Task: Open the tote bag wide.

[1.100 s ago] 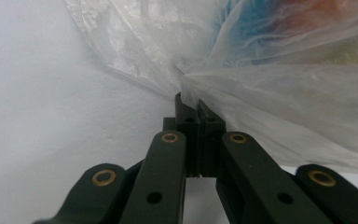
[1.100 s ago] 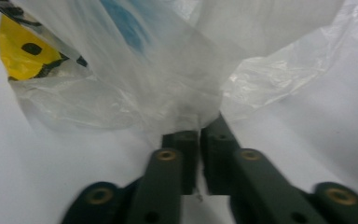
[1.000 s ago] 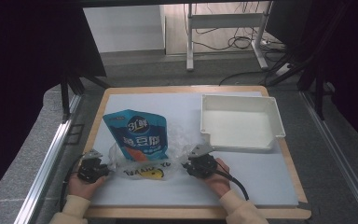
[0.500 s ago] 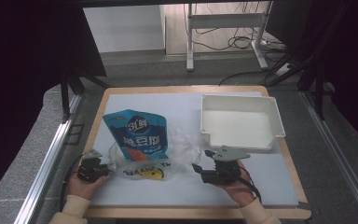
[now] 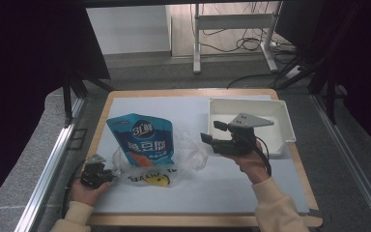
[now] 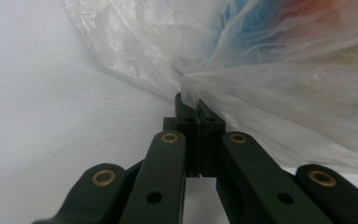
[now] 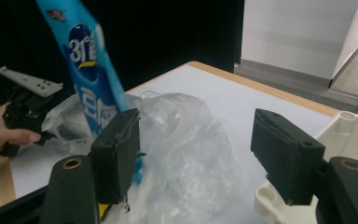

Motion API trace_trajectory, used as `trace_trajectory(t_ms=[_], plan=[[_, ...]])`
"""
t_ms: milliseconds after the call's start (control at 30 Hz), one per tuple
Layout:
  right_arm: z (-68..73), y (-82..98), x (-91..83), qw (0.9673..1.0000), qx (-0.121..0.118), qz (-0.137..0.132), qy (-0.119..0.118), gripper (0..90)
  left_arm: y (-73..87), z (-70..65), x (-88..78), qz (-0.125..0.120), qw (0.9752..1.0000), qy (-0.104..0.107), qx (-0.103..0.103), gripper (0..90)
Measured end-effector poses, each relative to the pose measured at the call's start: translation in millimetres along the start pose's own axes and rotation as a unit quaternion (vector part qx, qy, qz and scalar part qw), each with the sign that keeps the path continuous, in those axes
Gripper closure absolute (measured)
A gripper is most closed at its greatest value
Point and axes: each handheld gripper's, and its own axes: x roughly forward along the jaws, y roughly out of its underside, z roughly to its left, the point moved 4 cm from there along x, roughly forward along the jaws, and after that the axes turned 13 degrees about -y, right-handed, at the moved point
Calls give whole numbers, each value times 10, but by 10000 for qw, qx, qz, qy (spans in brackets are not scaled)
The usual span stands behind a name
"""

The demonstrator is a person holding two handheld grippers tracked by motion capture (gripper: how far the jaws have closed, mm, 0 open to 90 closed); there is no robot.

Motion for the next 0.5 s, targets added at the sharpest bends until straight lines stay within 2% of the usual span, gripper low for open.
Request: trace_trajectory(t_ms=[100, 133, 167, 233, 400, 500], plan=[[-54, -33, 213, 9996, -22, 288, 71, 328, 0, 0, -1, 3, 10000, -6, 8, 897], [-54, -33, 213, 9996, -22, 288, 71, 328, 0, 0, -1, 3, 10000, -6, 8, 897], [-68, -18, 360, 9988, -43, 488, 73, 329, 0, 0, 0, -1, 10000, -4, 7, 898], [-78, 0, 476, 9979, -60, 639, 72, 329, 0, 0, 2, -10, 10000, -1, 2, 897], [-128, 80, 749, 9961, 83, 865, -125, 342, -1, 4, 3, -15, 10000, 1, 18, 897], [-103, 178, 863, 9942, 97, 1042, -258, 343, 0, 2, 3, -15, 10000, 7, 13, 897]])
